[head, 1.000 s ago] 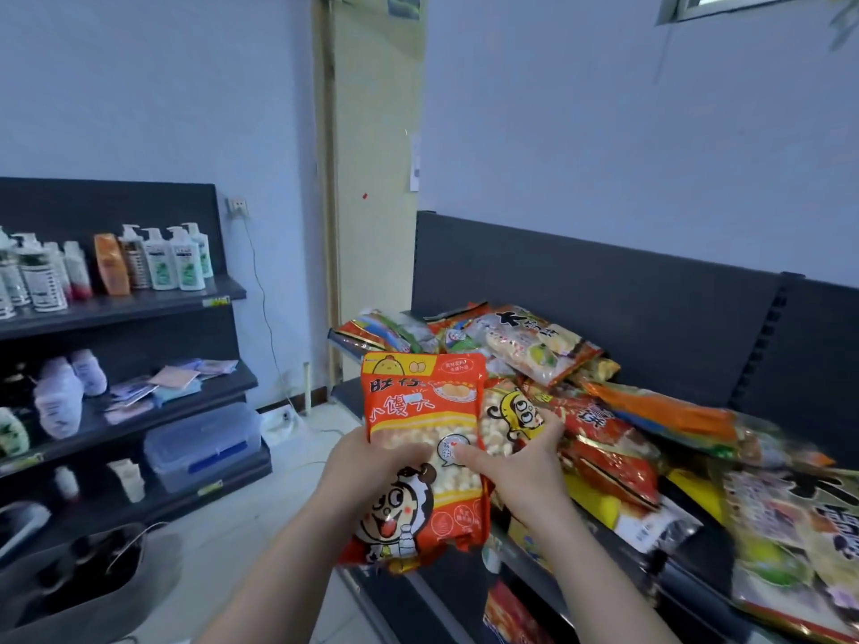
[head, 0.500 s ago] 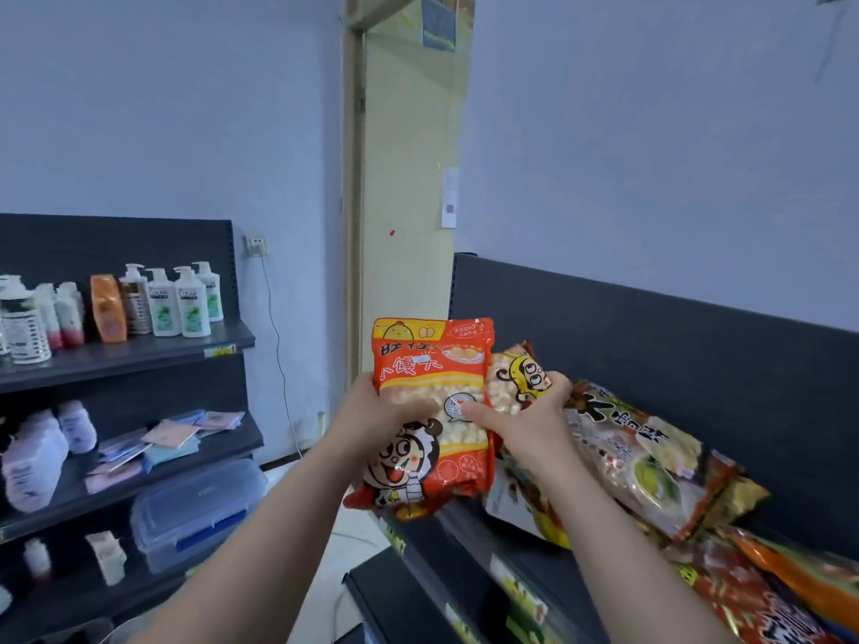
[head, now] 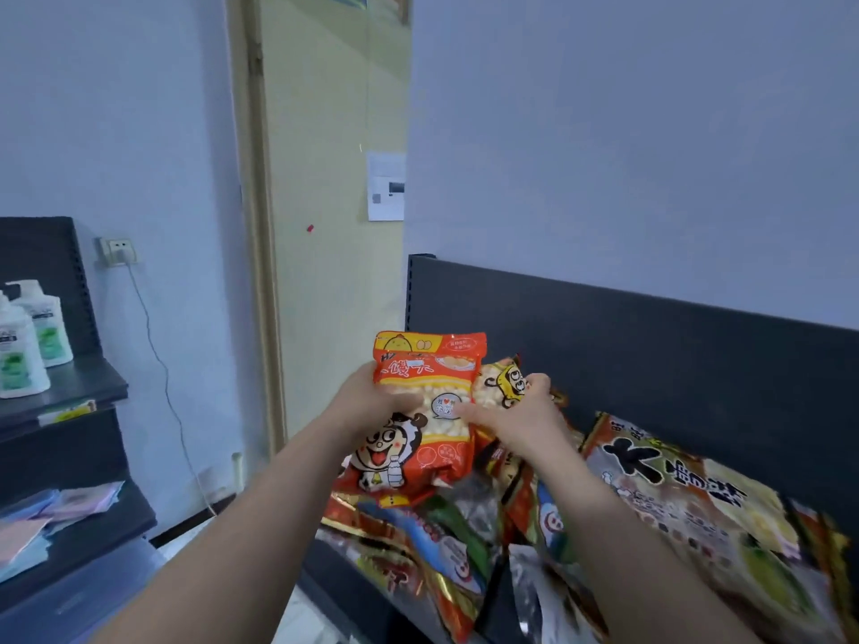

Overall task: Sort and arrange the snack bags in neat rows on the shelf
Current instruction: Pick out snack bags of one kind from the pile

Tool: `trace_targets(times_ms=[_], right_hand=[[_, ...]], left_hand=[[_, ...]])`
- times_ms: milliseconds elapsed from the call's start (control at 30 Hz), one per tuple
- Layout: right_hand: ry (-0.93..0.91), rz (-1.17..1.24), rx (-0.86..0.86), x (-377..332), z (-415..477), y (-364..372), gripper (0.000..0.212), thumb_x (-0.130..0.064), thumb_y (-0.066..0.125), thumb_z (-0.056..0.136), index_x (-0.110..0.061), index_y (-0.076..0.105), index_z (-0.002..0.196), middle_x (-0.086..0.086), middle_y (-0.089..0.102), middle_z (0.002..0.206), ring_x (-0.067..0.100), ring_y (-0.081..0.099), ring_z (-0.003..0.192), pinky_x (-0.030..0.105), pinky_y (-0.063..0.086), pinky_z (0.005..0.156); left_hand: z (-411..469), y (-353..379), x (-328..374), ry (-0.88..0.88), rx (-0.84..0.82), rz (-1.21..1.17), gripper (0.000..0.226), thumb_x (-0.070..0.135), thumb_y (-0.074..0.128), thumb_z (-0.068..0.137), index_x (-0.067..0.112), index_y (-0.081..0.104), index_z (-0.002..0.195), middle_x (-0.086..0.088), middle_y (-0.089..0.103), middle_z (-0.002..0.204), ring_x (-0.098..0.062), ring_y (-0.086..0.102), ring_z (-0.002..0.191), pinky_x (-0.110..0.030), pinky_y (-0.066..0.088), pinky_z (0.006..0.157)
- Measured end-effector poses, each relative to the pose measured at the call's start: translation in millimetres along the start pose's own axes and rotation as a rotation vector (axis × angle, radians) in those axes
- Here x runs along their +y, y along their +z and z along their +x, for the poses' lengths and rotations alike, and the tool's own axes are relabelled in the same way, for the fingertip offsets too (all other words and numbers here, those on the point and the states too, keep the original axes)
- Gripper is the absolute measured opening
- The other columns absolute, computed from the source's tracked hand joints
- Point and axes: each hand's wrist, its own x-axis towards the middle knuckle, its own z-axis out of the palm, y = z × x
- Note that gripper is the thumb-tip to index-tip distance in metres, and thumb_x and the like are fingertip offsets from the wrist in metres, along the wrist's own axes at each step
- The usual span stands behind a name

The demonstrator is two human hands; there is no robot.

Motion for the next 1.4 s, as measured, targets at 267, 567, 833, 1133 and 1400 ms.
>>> trace_targets(times_ms=[267,567,833,1133,1400], right_hand=[[0.263,-0.186,0.118,-11,54,34,0.114,-0.075,0.072,0.059,-0.013,0.022,0.14,0.008,0.052,0.133,0.029,0.054,0.117,0.037,0.046,0.078],[0.346,-0.662,0.22,13,68,51,0.067,-0.07,0.061,0.064,-0.034,0.053,0.12,0.004,0.055,0.127,0.029,0.051,0.117,0.039,0.04,0.097],[0.144,-0.906,0.205,11,82,72,0.055,-0.062,0.05,0.082,-0.032,0.058,0.127,0.004,0.049,0.133,0.03,0.04,0.123,0.043,0.024,0.109],[0.218,-1.033,0.07,13,94,84,0.059,-0.066,0.035,0.088,-0.028,0.063,0.124,0.007,0.043,0.141,0.033,0.033,0.129,0.049,0.02,0.111],[0.134,-0.904,0.178,-2,70,75,0.05,-0.057,0.051,0.087,-0.031,0.058,0.129,0.005,0.043,0.144,0.03,0.024,0.138,0.051,0.004,0.118]], left_hand=[[129,-4,-13,-0.007,-0.314,0.131,0.046,0.017,0.078,0.081,0.017,0.056,0.121,-0.004,0.07,0.1,-0.024,0.07,0.086,-0.037,0.058,0.077],[199,29,-46,0.077,-0.549,0.426,0.065,0.041,0.072,0.083,0.021,0.048,0.14,-0.005,0.061,0.13,-0.022,0.061,0.105,-0.034,0.049,0.089],[215,18,-56,0.109,-0.83,0.711,0.107,0.079,0.068,0.058,0.029,0.039,0.147,0.002,0.039,0.151,-0.023,0.042,0.134,-0.036,0.035,0.107],[226,33,-70,0.132,-0.832,0.767,0.074,0.066,0.048,0.088,0.025,0.038,0.149,-0.004,0.036,0.155,-0.026,0.038,0.138,-0.04,0.029,0.114],[198,15,-50,0.428,-0.633,0.641,0.07,0.056,0.054,0.091,0.014,0.042,0.146,-0.002,0.045,0.149,-0.019,0.045,0.133,-0.029,0.035,0.106]])
